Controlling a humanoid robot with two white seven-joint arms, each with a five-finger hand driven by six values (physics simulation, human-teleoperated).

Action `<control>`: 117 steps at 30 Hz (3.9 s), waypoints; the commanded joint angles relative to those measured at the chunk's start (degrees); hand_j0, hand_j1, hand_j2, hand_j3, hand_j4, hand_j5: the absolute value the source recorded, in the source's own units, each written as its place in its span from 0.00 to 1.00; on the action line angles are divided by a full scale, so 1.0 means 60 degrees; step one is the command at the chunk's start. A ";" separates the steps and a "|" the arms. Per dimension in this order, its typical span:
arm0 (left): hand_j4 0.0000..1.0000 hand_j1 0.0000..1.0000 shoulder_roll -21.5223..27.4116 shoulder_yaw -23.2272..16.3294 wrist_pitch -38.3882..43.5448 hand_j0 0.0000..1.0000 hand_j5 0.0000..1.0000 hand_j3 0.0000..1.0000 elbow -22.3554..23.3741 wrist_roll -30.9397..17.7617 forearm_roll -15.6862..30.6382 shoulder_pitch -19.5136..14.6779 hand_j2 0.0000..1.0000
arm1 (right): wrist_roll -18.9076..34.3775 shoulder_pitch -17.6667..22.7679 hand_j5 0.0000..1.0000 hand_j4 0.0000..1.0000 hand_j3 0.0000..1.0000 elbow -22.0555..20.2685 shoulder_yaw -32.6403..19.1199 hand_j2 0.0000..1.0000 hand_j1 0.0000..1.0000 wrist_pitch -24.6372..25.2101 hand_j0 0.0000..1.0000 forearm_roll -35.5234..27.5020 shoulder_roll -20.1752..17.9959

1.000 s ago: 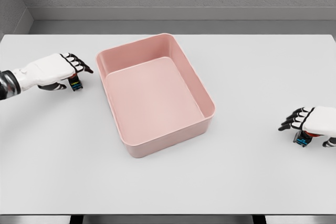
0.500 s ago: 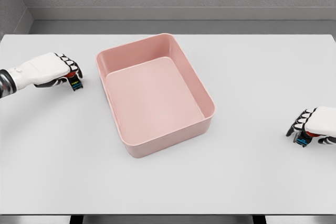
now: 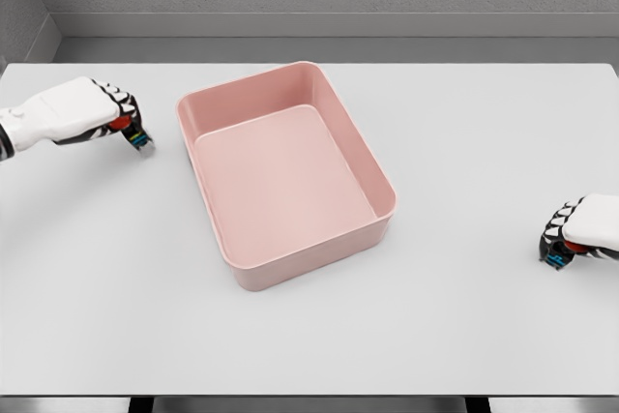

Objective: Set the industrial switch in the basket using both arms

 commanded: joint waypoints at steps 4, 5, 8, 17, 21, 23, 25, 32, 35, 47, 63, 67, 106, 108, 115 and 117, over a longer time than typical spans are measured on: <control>0.44 0.44 0.0774 0.0031 0.0002 0.44 0.44 0.44 -0.0902 -0.0008 0.0855 -0.0146 0.44 | -0.0015 -0.0044 0.53 0.53 0.53 -0.0001 -0.0051 0.53 0.53 0.0011 0.53 -0.0042 0.0002; 0.44 0.44 0.0979 0.0046 0.0002 0.44 0.44 0.44 -0.1239 -0.0052 0.1105 -0.0175 0.44 | -0.0030 -0.0059 0.53 0.53 0.53 -0.0001 -0.0080 0.53 0.53 0.0011 0.53 -0.0042 0.0016; 0.44 0.44 0.1067 0.0251 0.0002 0.44 0.44 0.44 -0.1870 -0.0066 0.1207 -0.0146 0.44 | -0.0088 -0.0044 0.53 0.53 0.53 -0.0001 -0.0315 0.53 0.53 0.0011 0.53 -0.0057 0.0075; 0.44 0.44 0.1053 0.0280 0.0002 0.44 0.44 0.44 -0.2646 -0.0096 0.1281 -0.0190 0.44 | -0.0147 -0.0118 0.51 0.51 0.51 -0.0001 -0.0637 0.51 0.51 0.0011 0.51 -0.0086 0.0133; 0.44 0.44 0.1038 0.0280 0.0002 0.44 0.44 0.44 -0.2939 -0.0096 0.1281 -0.0205 0.44 | -0.0176 -0.0103 0.51 0.51 0.51 -0.0001 -0.0783 0.51 0.51 0.0011 0.51 -0.0203 0.0148; 0.44 0.44 0.1038 0.0295 0.0002 0.44 0.44 0.44 -0.3100 -0.0096 0.1295 -0.0205 0.44 | -0.0176 -0.0118 0.50 0.50 0.50 -0.0001 -0.0798 0.50 0.50 0.0011 0.50 -0.0218 0.0163; 0.44 0.44 0.1024 0.0295 0.0002 0.44 0.44 0.44 -0.3129 -0.0096 0.1295 -0.0205 0.44 | -0.0176 -0.0249 0.50 0.50 0.50 -0.0001 -0.0798 0.50 0.50 0.0011 0.50 -0.0276 0.0192; 0.44 0.44 0.0804 0.0471 0.0002 0.44 0.44 0.44 -0.3452 -0.0271 0.1281 -0.0175 0.44 | -0.0176 -0.0557 0.49 0.49 0.49 -0.0001 -0.0798 0.49 0.49 0.0011 0.49 -0.0306 0.0558; 0.44 0.44 0.0555 0.0471 0.0002 0.44 0.44 0.44 -0.3657 -0.0535 0.1281 -0.0175 0.44 | -0.0176 -0.0586 0.48 0.48 0.48 -0.0001 -0.0798 0.48 0.48 0.0011 0.48 -0.0335 0.0646; 0.44 0.44 -0.1276 0.0134 0.0002 0.44 0.44 0.44 -0.3613 -0.1165 0.0607 -0.0088 0.44 | -0.0176 -0.0938 0.48 0.48 0.48 0.0013 -0.0798 0.48 0.48 0.0011 0.48 -0.0350 0.0924; 1.00 1.00 -0.1481 -0.0130 0.0002 1.00 1.00 1.00 -0.3422 -0.1180 0.0578 -0.0073 1.00 | -0.0191 -0.1348 0.48 0.48 0.48 0.0013 -0.0783 0.48 0.48 0.0011 0.48 -0.0379 0.1364; 1.00 1.00 -0.0677 -0.0130 0.0002 1.00 1.00 1.00 -0.3832 -0.1150 0.1778 -0.0190 1.00 | -0.0191 -0.1465 0.48 0.48 0.48 0.0013 -0.0783 0.48 0.48 0.0011 0.48 -0.0379 0.1598; 1.00 1.00 0.2957 -0.0628 0.0002 1.00 1.00 1.00 -0.5356 -0.1253 0.2789 -0.0586 1.00 | -0.0161 -0.2798 0.48 0.48 0.48 0.0013 -0.0710 0.48 0.48 0.0011 0.48 -0.0379 0.3532; 1.00 1.00 0.2957 -0.0628 0.0002 1.00 1.00 1.00 -0.5356 -0.1253 0.2789 -0.0600 1.00 | -0.0161 -0.2827 0.48 0.48 0.48 0.0013 -0.0710 0.48 0.48 0.0011 0.48 -0.0379 0.3576; 1.00 1.00 0.2986 -0.0613 0.0002 1.00 1.00 1.00 -0.5356 -0.1238 0.2789 -0.0586 1.00 | -0.0147 -0.3091 0.47 0.47 0.47 -0.0016 -0.0666 0.47 0.47 0.0011 0.47 -0.0379 0.3883; 1.00 1.00 0.2986 -0.0628 0.0002 1.00 1.00 1.00 -0.5356 -0.1253 0.2789 -0.0586 1.00 | -0.0147 -0.3164 0.47 0.47 0.47 -0.0016 -0.0666 0.47 0.47 0.0011 0.47 -0.0379 0.3957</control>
